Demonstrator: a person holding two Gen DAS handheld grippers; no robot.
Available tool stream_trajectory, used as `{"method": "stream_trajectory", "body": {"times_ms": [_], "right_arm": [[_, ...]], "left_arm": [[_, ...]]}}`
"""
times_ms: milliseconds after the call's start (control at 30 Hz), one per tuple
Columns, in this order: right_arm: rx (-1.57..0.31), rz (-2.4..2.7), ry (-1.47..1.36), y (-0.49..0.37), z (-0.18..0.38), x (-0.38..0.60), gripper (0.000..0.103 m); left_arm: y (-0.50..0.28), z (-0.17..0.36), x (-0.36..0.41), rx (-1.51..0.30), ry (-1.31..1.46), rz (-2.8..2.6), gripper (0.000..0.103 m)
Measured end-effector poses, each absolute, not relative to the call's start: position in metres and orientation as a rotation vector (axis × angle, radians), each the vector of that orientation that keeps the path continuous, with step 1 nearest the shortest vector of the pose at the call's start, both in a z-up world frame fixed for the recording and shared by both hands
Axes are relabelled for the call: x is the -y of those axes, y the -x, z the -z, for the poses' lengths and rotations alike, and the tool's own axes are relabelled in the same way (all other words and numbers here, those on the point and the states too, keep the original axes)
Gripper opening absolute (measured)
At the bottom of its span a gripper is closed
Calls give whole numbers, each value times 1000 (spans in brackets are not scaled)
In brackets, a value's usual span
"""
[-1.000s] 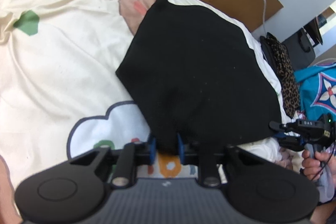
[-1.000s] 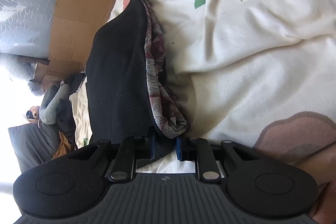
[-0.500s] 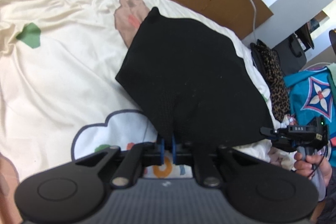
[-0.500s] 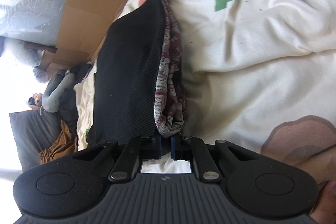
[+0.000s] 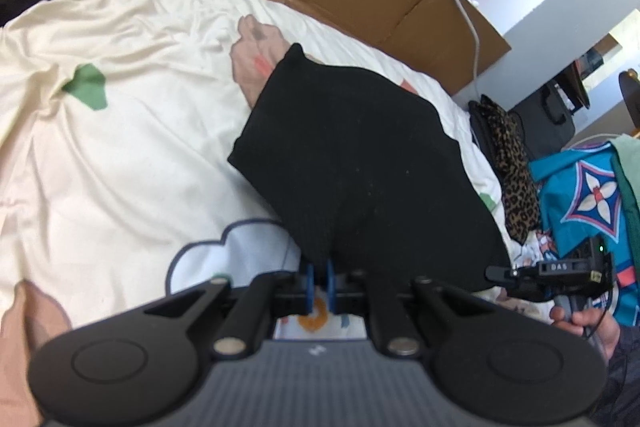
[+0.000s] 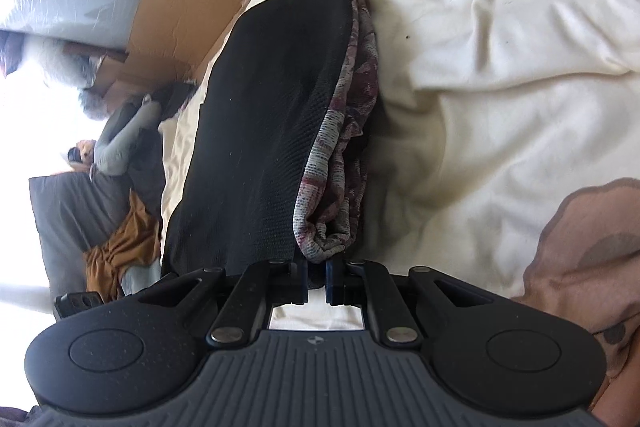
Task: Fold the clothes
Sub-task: 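Close the left tool on the shorts' corner while the right tool holds the edge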
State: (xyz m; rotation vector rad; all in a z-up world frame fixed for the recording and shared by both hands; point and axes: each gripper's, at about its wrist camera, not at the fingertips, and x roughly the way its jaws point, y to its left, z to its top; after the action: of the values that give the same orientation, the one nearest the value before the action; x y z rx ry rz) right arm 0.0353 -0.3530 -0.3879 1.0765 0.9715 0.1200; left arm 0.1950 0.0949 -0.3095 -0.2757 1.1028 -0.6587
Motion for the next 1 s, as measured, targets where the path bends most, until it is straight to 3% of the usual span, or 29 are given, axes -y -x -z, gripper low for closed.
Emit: {"method": "stream_trajectory", "body": {"times_ms": [567, 1000], "right_arm": [[-1081, -234, -1018, -27, 393, 327, 5], [-1028, -121, -1025, -26, 387, 359, 5]], "left_arm": [[-151, 306, -112, -1179, 201, 632, 6], [-123, 322, -81, -1313, 75, 773, 8]]}}
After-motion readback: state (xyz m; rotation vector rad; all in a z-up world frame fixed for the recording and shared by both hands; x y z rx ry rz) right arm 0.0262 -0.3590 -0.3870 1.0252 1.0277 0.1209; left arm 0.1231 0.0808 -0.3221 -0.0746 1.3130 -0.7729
